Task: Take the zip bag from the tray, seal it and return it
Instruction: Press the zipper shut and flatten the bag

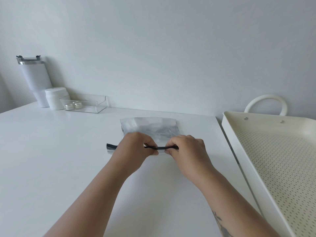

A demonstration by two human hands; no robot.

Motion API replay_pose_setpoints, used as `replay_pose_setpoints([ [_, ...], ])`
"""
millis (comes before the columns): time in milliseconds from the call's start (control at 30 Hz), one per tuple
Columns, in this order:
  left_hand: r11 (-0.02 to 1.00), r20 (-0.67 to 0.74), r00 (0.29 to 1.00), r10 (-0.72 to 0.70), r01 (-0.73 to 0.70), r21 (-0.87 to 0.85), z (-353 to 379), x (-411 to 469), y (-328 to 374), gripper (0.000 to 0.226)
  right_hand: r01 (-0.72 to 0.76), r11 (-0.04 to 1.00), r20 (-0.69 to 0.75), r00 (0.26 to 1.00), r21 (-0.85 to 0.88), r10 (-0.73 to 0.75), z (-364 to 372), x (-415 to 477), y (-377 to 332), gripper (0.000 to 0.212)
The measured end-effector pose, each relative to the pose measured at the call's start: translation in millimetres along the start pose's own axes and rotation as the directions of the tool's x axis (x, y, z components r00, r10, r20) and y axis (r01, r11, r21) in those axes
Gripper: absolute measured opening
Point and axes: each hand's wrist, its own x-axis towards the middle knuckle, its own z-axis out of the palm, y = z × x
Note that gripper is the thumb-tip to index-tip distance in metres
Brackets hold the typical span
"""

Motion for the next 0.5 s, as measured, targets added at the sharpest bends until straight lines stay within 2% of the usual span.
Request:
replay_pose_setpoints([
  [133, 1.0, 0.003, 1.0, -0.011, 0.011, 0.015, 2.1, -0.2, 0.8, 0.015, -0.005, 1.0, -0.008, 1.0, -0.01, 0.005, 0.6, 0.1, 0.7, 0.012],
  [333, 0.998, 0.017, 1.0, 0.003, -0.004, 0.064, 7.0, 0.5, 1.0, 0.027, 0.01, 1.0, 0.0, 1.0, -0.024, -0.01, 1.1, -0.1, -0.6, 0.015],
  [500, 0.998, 0.046, 0.999, -0.026, 0.023, 0.063, 3.2, 0.0, -1.8, 0.017, 0.014, 1.0, 0.016, 1.0, -0.01, -0.014, 2.5, -0.8, -0.7, 0.017],
])
